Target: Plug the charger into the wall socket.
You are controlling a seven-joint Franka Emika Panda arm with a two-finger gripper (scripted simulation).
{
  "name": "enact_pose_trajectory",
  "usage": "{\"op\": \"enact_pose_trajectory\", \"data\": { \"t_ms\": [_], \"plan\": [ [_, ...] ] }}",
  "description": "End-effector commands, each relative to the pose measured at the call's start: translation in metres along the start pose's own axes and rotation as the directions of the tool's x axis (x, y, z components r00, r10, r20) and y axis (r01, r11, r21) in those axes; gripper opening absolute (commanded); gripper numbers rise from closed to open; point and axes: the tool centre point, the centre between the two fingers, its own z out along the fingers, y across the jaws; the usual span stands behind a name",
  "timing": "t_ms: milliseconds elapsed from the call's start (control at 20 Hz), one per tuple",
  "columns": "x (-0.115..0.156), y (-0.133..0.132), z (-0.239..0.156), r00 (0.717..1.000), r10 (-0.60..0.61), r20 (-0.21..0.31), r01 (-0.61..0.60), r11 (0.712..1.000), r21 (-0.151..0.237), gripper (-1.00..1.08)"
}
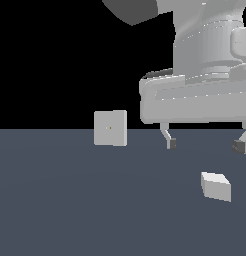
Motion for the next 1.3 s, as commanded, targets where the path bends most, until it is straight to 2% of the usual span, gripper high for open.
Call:
{"op": "enact_pose_trajectory", "data": {
  "t_ms": [0,700,1250],
  "plan": [
    [-0.003,0.008,0.005,1.0,0.024,-0.008,-0.024,1.0,-0.001,1.0],
    [-0.006,0.015,0.012,0.999,0.043,-0.012,-0.043,0.999,-0.001,1.0],
    [-0.011,0.014,0.053,0.999,0.043,-0.012,-0.043,0.999,0.0,1.0]
  ]
}}
